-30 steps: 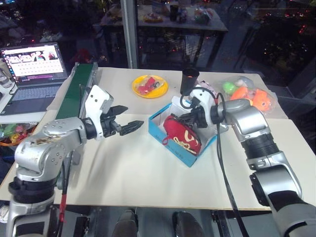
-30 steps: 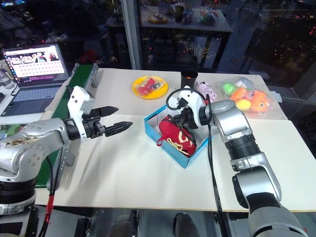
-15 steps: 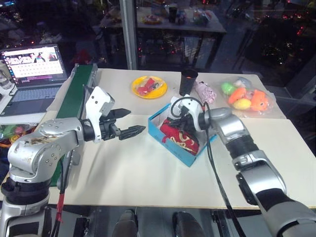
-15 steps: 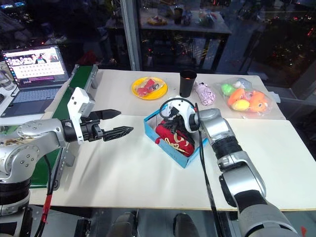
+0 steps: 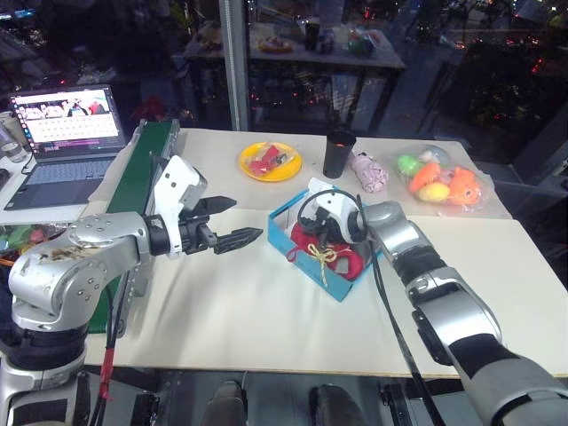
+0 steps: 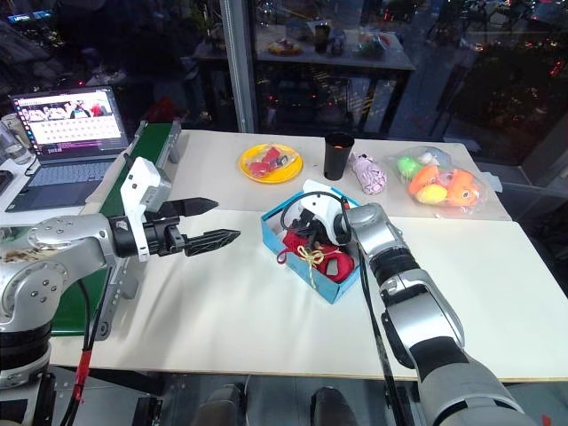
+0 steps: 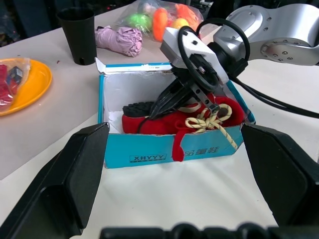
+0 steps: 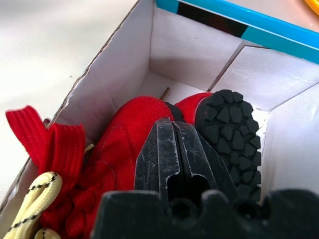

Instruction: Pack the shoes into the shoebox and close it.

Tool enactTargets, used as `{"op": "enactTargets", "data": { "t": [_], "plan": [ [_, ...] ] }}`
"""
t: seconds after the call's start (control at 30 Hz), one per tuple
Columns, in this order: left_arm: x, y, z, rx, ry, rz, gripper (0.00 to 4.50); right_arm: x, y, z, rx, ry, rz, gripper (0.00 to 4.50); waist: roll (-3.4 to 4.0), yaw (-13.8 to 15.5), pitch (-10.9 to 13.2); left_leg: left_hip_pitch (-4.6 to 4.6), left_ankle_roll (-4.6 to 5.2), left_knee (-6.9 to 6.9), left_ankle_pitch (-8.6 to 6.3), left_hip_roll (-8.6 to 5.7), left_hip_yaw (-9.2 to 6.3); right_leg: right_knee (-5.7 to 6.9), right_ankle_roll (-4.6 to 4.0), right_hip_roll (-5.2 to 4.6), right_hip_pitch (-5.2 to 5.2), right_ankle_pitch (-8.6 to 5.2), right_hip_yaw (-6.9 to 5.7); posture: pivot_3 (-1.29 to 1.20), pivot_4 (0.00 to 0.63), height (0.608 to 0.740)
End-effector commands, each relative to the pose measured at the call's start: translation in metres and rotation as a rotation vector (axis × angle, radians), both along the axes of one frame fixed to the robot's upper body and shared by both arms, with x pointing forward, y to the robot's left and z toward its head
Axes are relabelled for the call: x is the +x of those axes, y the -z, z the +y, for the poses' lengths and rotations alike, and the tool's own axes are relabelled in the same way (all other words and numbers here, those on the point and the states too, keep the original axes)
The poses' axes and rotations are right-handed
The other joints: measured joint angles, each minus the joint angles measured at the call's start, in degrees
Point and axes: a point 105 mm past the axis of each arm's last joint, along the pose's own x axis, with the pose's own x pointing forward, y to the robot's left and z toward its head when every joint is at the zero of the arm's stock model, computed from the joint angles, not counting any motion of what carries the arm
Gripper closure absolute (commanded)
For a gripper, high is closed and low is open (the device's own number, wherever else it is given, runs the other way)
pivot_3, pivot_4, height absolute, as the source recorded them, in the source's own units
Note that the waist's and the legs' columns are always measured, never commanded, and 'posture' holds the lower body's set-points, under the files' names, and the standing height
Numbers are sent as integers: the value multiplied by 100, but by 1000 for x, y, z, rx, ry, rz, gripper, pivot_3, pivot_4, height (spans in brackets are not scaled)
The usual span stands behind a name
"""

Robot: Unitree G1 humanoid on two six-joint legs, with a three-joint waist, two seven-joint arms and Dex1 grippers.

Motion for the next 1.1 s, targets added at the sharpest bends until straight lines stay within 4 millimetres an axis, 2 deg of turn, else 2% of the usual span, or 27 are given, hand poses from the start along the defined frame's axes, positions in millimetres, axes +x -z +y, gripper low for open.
{"op": "enactTargets", "data": {
  "t": [0.03,0.17,0.23,0.3,0.37,0.43,0.57,0.67,0.87,1.03,1.1],
  "plan": [
    [-2,-10,-2,0,16,-47,0,-14,34,-22,-100,43,124,4458,0,11,0,-3,0,-2,0,-1,0,0,0,-1,0,-1,0,0,150,736],
    [-1,-9,-4,4,37,-38,0,-10,-7,-19,-16,49,67,4458,3,35,3,-20,1,-8,1,-1,0,0,1,-1,-13,-7,-1,0,150,736],
    [-2,-7,-6,13,61,-26,0,-15,-46,-16,64,34,38,4458,7,50,8,-40,5,-7,3,-1,-1,1,2,-1,-30,-7,-3,0,150,736],
    [-2,-5,-7,19,76,-17,0,-25,-73,-18,96,5,22,4458,16,51,15,-96,23,2,15,-3,1,8,3,-2,-86,-3,1,0,150,736],
    [-1,-2,-7,28,85,-12,0,-37,-87,-24,81,-20,18,4458,33,43,30,-132,46,8,30,-3,1,12,37,1,-119,29,1,0,150,736],
    [1,-1,-7,27,92,-11,0,-45,-91,-31,46,-27,16,4458,36,34,32,-133,47,2,29,-2,0,10,34,3,-122,30,1,0,150,736],
    [2,0,-9,30,107,-9,0,-52,-83,-51,-44,-9,22,4458,35,14,33,-130,49,-5,26,-1,1,5,42,5,-123,14,1,0,150,736],
    [2,1,-10,32,113,-9,0,-51,-69,-61,-70,14,45,4458,33,8,34,-130,49,0,27,-1,3,3,43,3,-123,15,3,0,150,736],
    [2,0,-9,39,116,-12,0,-43,-31,-58,-89,10,128,4458,31,-9,35,-128,49,12,28,-1,4,6,20,3,-121,10,6,0,150,736],
    [1,-1,-6,48,108,-15,0,-45,0,-48,-136,-38,199,4458,31,-23,35,-118,49,14,28,-1,3,7,25,5,-110,13,7,0,150,736],
    [0,-1,-5,52,104,-16,0,-50,20,-47,-202,-62,235,4458,29,-49,33,-111,49,15,28,0,3,9,26,6,-104,15,7,0,150,736]
  ]
}}
